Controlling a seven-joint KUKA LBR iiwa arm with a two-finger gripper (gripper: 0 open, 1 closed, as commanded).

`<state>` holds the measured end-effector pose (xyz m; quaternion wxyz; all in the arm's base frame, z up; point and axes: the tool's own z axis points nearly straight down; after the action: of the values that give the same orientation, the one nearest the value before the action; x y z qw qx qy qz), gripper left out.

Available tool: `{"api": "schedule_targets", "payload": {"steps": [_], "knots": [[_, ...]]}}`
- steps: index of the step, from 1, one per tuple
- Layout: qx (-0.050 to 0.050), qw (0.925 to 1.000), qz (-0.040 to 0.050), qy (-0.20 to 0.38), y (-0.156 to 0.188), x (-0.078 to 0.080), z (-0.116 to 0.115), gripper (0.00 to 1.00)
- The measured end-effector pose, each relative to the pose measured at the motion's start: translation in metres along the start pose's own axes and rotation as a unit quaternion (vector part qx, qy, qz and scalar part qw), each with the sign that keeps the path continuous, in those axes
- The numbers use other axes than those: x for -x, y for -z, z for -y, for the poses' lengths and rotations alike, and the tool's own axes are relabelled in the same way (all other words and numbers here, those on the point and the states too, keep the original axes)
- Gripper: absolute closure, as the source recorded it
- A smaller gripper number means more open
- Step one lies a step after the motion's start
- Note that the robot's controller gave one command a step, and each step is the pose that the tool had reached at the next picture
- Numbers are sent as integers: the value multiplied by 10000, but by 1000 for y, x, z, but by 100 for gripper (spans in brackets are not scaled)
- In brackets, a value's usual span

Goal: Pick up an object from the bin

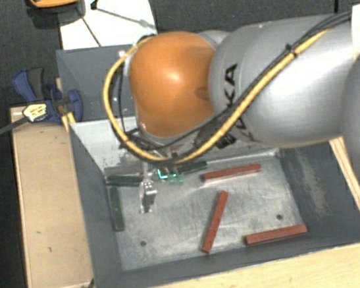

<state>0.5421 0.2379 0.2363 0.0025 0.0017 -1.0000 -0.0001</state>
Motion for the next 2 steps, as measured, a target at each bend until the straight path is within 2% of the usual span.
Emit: {"api": "schedule_targets", "payload": {"steps": [1,2], "knots": [[9,10000,37,-27,4,2,1,0],[16,9999,58,-147,-77,26,6,0]]}}
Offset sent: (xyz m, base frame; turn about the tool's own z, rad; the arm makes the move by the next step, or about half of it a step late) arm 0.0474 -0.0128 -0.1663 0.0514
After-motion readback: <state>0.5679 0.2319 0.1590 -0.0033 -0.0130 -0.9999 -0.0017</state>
